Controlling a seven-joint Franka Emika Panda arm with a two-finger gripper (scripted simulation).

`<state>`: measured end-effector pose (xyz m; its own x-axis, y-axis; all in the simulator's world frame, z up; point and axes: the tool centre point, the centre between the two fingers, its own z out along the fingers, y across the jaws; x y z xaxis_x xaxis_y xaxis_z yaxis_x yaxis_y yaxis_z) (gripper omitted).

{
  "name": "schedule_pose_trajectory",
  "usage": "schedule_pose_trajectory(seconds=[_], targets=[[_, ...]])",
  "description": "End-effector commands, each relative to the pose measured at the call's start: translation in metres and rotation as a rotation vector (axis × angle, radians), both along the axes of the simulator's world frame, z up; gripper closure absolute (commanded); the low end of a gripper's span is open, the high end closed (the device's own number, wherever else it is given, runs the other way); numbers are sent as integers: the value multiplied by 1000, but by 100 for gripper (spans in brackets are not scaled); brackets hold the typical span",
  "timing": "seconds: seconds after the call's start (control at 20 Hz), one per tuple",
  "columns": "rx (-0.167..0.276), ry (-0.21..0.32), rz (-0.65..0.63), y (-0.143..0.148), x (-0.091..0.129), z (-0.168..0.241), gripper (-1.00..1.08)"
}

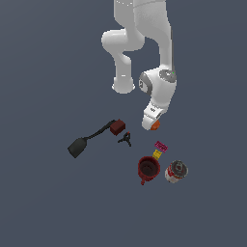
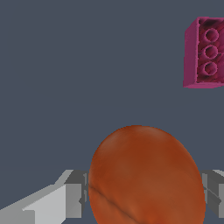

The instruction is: Pick up a designated object from a clutter of objects.

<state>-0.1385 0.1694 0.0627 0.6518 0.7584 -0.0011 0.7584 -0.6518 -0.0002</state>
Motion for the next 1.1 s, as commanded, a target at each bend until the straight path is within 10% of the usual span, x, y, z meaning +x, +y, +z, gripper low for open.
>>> schedule_pose_trajectory(seconds=[0.0, 1.05], targets=[[1, -2, 0, -6, 4, 10, 108], [8, 0, 2, -102, 68, 170, 108]])
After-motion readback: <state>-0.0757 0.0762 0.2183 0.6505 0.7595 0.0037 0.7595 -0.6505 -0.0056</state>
